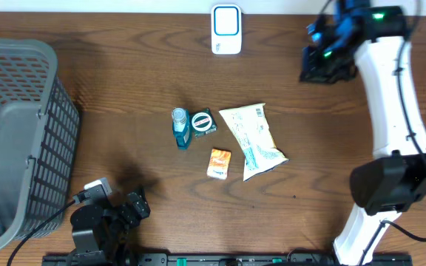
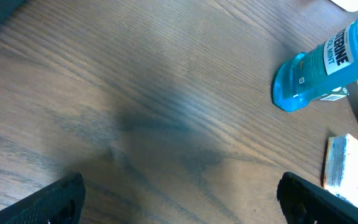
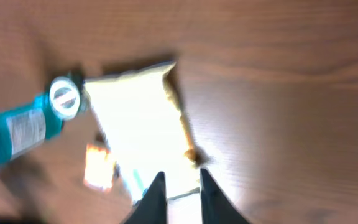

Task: Scan the item barcode
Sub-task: 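Reach the right gripper down to the white wipes pack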

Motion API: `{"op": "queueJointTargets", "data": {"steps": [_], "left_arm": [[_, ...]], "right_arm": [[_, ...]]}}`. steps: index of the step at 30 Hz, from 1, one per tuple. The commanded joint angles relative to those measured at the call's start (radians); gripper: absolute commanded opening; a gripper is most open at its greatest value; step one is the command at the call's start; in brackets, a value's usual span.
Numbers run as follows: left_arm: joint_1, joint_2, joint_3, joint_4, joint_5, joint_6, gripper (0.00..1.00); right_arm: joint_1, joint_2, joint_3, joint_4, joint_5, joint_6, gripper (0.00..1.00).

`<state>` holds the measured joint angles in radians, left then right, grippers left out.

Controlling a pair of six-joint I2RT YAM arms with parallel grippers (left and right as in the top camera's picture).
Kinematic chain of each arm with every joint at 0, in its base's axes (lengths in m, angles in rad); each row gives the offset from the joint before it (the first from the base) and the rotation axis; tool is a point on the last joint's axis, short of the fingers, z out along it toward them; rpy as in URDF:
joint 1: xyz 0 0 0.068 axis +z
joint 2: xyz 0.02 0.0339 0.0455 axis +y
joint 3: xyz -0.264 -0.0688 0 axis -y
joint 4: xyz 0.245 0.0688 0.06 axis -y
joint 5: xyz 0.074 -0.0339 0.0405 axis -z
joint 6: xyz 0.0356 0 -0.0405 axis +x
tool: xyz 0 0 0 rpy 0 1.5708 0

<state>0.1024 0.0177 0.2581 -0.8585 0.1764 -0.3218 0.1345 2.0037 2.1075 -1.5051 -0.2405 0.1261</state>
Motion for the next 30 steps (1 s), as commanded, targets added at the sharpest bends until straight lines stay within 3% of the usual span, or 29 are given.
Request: {"op": "queueJointTargets", "data": {"steps": [1, 6, 11, 15, 18, 21, 24, 28, 30], "left_arm": [[-0.004, -0.001, -0.01, -0.039, -0.009, 0.002, 0.98], [-0.004, -0.001, -0.01, -0.039, -0.009, 0.002, 0.98], [-0.004, -0.001, -0.01, -0.039, -0.009, 0.002, 0.98], [-0.004, -0.001, -0.01, -0.039, -0.01, 0.002, 0.98], [-0.004, -0.001, -0.01, -0.039, -0.009, 0.002, 0.98], [-0.004, -0.001, -0.01, -0.039, -0.009, 0.002, 0.98], [-0.004, -0.001, -0.01, -0.039, -0.009, 0.002, 0.98], [-0.004, -0.001, -0.01, -0.039, -0.01, 0.002, 0.98], [-0.004, -0.001, -0.01, -0.039, -0.009, 0.002, 0.98]], "right_arm": [[0.109, 0.009, -0.048, -0.034, -0.027, -0.031, 0.1], [0.243, 0.009, -0.183, 0.062, -0.028, -0.03, 0.13], [0.373, 0.009, -0.425, 0.23, -0.069, -0.013, 0.03], [0.445, 0.009, -0.552, 0.333, -0.101, -0.008, 0.14], [0.481, 0.009, -0.645, 0.4, -0.047, -0.002, 0.15], [0.484, 0.009, -0.715, 0.41, 0.134, 0.116, 0.01], [0.458, 0.008, -0.727, 0.362, 0.354, 0.248, 0.02], [0.392, -0.005, -0.727, 0.293, 0.565, 0.275, 0.08], [0.357, -0.013, -0.726, 0.279, 0.708, 0.336, 0.18]]}}
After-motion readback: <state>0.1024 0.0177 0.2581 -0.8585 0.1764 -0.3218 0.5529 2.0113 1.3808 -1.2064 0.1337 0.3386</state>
